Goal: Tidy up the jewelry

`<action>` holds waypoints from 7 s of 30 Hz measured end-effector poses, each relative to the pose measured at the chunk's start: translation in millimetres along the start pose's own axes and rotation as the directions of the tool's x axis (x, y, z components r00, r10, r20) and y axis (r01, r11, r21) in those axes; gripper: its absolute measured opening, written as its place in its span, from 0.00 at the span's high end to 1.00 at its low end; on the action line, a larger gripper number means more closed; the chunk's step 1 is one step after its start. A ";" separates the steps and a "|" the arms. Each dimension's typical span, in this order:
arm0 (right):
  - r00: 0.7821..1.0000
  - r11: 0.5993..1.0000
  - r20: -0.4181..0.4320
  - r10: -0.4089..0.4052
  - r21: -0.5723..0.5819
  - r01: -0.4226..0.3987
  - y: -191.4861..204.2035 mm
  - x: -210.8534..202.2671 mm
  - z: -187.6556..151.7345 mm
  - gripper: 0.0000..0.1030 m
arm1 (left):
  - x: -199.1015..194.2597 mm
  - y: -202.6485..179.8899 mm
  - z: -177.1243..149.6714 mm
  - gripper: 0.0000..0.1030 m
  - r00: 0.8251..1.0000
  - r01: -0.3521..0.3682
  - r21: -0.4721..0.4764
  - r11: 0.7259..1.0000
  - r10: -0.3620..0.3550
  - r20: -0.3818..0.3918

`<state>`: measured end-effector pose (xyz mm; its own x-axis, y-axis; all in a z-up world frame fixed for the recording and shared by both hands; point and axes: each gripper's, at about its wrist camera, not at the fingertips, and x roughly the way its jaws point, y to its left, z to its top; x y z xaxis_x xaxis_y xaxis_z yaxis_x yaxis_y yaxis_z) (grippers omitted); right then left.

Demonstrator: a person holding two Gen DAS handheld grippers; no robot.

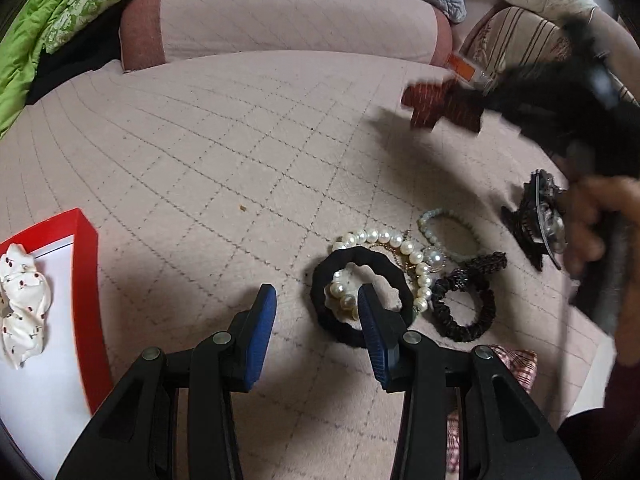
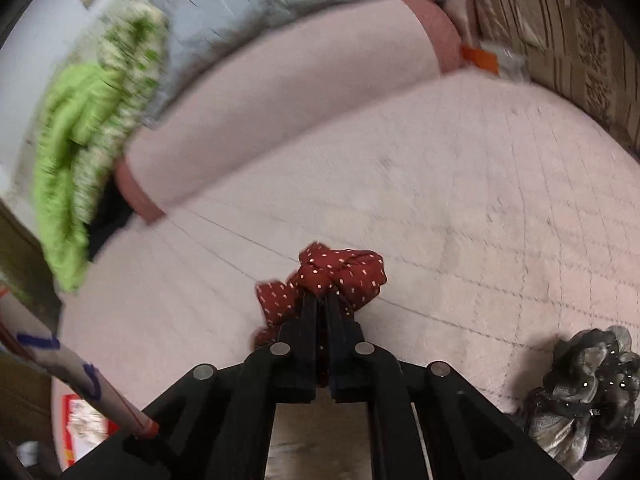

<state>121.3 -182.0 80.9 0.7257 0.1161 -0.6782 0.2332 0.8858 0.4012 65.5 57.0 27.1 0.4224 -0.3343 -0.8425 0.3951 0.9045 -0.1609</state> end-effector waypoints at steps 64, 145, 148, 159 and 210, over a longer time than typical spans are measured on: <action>0.889 0.718 -0.241 0.389 -0.526 -0.456 267.2 -74.7 -199.5 0.95 | -197.2 192.2 -103.7 0.93 0.909 -0.257 -0.403 0.878 0.361 0.208; 0.909 0.770 -0.355 0.219 -0.509 -0.385 287.4 5.8 -238.8 0.95 | -140.6 257.7 -103.3 0.93 0.914 -0.361 -0.490 0.794 0.404 -0.018; 0.904 0.770 -0.363 0.226 -0.502 -0.394 287.5 4.6 -238.0 0.95 | -141.5 257.7 -102.5 0.93 0.914 -0.360 -0.493 0.792 0.404 -0.018; 0.902 0.771 -0.349 0.253 -0.491 -0.406 285.9 -8.7 -231.7 0.86 | -143.8 256.6 -103.2 0.86 0.916 -0.350 -0.495 0.795 0.400 -0.005; 0.930 0.850 -0.251 0.269 -0.392 -0.351 224.8 -43.9 -175.3 0.82 | -158.3 204.1 -89.2 0.58 0.880 -0.382 -0.436 0.815 0.464 0.097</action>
<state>28.4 90.8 92.9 0.5751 0.4585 -0.6775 -0.3102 0.8885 0.3381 6.5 318.2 81.7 0.6345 0.1000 -0.7664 -0.1952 0.9802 -0.0337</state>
